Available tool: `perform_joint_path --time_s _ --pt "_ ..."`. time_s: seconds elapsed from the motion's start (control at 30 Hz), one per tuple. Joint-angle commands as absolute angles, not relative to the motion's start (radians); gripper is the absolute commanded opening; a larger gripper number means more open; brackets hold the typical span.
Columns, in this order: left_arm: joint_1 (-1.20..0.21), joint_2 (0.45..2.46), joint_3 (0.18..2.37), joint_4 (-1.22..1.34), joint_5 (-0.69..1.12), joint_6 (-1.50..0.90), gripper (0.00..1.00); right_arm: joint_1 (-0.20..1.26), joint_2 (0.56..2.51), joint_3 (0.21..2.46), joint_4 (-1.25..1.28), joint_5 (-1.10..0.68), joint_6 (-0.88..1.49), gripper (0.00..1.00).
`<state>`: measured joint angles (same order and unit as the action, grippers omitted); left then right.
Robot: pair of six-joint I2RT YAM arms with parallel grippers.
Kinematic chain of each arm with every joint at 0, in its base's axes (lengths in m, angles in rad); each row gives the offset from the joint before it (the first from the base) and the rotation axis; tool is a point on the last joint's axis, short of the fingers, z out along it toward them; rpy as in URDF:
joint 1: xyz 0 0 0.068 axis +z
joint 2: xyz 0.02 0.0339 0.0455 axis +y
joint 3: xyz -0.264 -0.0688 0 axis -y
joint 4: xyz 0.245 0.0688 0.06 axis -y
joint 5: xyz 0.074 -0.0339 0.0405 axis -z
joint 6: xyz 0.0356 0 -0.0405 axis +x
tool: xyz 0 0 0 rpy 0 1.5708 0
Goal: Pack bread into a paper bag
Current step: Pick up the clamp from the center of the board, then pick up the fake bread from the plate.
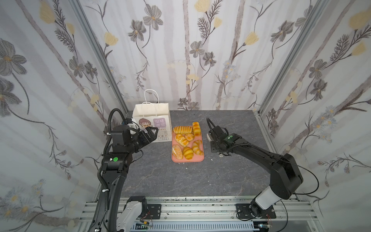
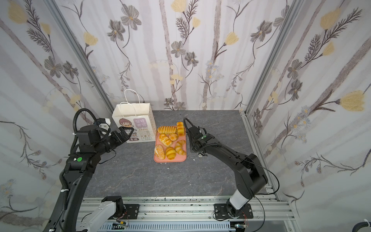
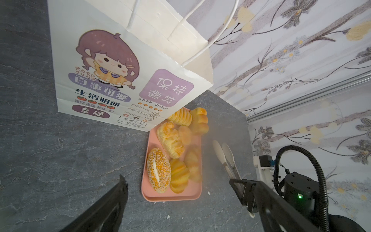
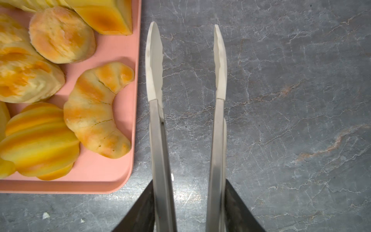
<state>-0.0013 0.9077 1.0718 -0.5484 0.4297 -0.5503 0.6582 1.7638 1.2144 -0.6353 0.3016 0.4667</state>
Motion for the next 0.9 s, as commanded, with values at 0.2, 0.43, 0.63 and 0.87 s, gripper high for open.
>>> perform_joint_path --time_s 0.2,0.43,0.63,0.87 --pt "0.0 0.911 1.083 -0.511 0.427 -0.554 1.0 0.668 1.744 1.299 -0.625 0.288 0.444 0.49" --pt "0.0 0.916 1.096 -0.521 0.42 -0.552 1.0 0.669 1.849 1.443 -0.64 0.24 0.419 0.53" --pt "0.0 0.91 1.104 -0.547 0.4 -0.53 1.0 0.672 1.922 1.526 -0.634 0.202 0.417 0.55" --pt "0.0 0.916 1.106 -0.545 0.391 -0.521 1.0 0.678 1.982 1.591 -0.644 0.182 0.412 0.57"
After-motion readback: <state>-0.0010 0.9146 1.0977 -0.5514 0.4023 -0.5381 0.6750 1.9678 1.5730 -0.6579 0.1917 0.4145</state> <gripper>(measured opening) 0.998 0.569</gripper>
